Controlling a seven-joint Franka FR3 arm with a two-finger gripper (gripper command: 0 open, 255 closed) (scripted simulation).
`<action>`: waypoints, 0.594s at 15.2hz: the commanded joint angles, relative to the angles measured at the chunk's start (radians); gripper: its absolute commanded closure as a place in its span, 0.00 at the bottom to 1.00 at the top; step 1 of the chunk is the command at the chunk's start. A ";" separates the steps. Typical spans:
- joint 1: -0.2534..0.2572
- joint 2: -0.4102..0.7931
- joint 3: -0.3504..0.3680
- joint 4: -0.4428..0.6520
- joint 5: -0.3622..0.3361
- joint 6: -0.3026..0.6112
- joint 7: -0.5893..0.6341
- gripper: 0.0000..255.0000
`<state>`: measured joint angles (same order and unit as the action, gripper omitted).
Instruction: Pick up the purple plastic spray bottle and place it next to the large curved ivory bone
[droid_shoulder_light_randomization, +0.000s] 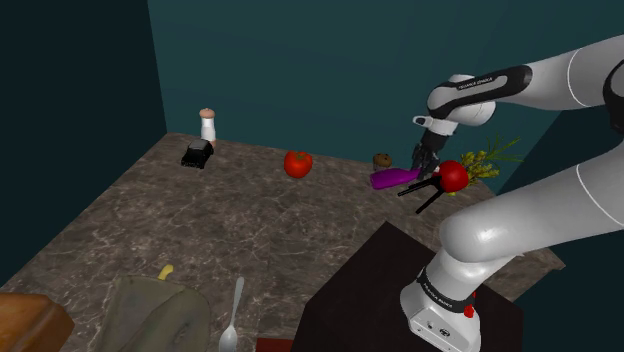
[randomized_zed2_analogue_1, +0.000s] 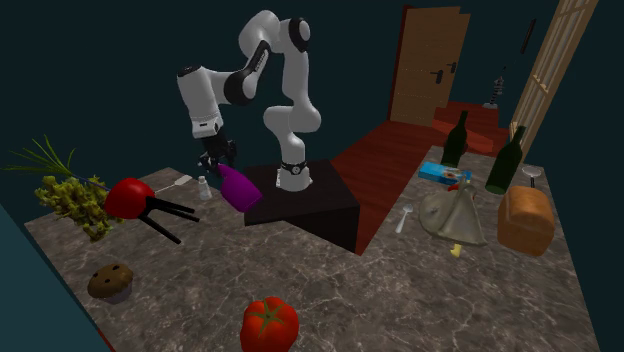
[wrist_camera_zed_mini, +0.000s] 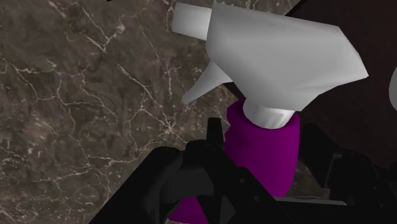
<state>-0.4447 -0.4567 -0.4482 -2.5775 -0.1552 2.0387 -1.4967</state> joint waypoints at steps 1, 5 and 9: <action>-0.002 -0.014 0.005 0.007 -0.002 -0.021 0.003 1.00; 0.039 -0.063 0.087 -0.046 0.035 -0.019 0.108 1.00; 0.092 -0.090 0.169 -0.080 0.086 -0.011 0.210 1.00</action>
<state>-0.3631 -0.5335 -0.2977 -2.6505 -0.0801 2.0337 -1.3106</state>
